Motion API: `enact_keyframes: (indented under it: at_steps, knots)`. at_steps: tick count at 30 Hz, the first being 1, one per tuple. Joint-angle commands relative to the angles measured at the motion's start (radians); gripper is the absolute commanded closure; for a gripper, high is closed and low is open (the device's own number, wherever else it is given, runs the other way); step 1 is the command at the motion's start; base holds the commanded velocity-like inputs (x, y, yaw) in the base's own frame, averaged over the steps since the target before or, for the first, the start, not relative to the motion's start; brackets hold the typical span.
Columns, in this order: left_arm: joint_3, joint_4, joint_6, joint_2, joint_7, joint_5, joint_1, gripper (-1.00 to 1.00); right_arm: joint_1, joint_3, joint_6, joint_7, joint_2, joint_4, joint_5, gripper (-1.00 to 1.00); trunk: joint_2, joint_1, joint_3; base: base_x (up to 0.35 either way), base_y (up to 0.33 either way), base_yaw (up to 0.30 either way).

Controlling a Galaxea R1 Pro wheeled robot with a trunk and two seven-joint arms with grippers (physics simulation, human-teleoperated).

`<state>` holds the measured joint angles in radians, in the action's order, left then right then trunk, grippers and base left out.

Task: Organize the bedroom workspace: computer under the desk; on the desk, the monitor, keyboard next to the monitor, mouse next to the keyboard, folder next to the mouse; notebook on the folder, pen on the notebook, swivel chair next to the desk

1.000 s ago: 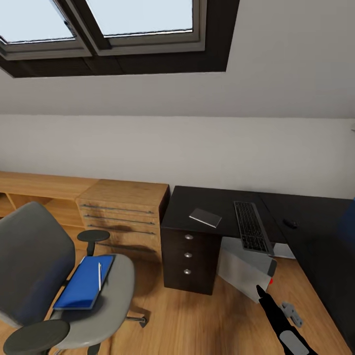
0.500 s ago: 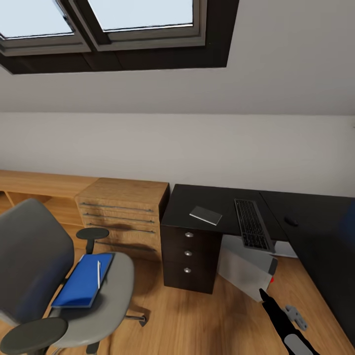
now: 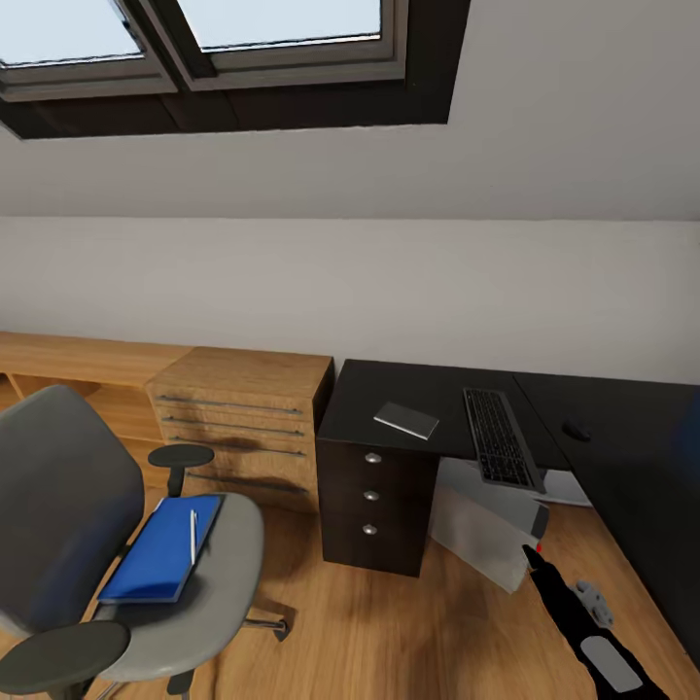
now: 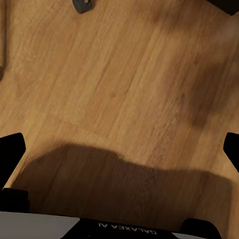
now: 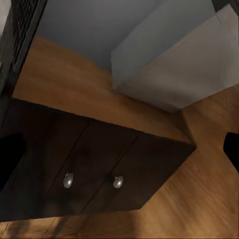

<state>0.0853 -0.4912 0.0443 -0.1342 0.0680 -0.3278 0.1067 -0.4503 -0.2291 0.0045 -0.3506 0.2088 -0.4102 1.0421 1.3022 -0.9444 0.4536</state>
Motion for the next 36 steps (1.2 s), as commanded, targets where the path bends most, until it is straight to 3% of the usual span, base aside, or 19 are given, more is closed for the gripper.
enact_keyframes:
  at_steps: [1, 6, 11, 12, 17, 24, 36]
  knots:
    - [0.008, 0.0, 0.005, 0.001, 0.007, -0.01, 0.001, -1.0, -0.001, -0.008, 0.035, -0.006, 0.004, -0.014, 0.022, -1.0, 0.008, -0.004, 0.004, 0.0, 0.0, 0.0]
    - [0.008, 0.0, 0.005, 0.001, 0.007, -0.011, 0.001, -1.0, -0.002, -0.032, 0.177, -0.008, 0.03, -0.096, 0.088, -1.0, 0.043, -0.023, 0.02, 0.0, 0.0, 0.0]
    - [0.008, 0.0, 0.005, 0.002, 0.008, -0.012, 0.001, -1.0, -0.002, -0.04, 0.217, -0.007, 0.053, -0.131, 0.165, -1.0, 0.078, -0.042, 0.036, 0.0, 0.0, 0.0]
    - [0.008, 0.0, 0.005, 0.002, 0.008, -0.012, 0.001, -1.0, -0.002, -0.041, 0.224, -0.007, 0.058, -0.138, 0.197, -1.0, 0.085, -0.046, 0.039, 0.0, 0.0, 0.0]
    - [0.008, 0.0, 0.005, 0.001, 0.007, -0.013, 0.001, -1.0, -0.002, -0.043, 0.234, -0.009, 0.064, -0.147, 0.257, -1.0, 0.12, -0.065, 0.054, 0.0, 0.0, 0.0]
    - [0.008, 0.0, 0.016, 0.001, 0.008, -0.012, 0.001, -1.0, -0.002, -0.044, 0.237, -0.01, 0.065, -0.15, 0.278, -1.0, 0.169, -0.092, 0.076, 0.0, 0.0, 0.0]
    - [0.011, 0.002, 0.113, 0.001, 0.009, -0.011, 0.001, -1.0, -0.002, -0.044, 0.238, -0.011, 0.066, -0.181, 0.298, -1.0, 0.253, -0.138, 0.114, 0.0, 0.0, 0.0]
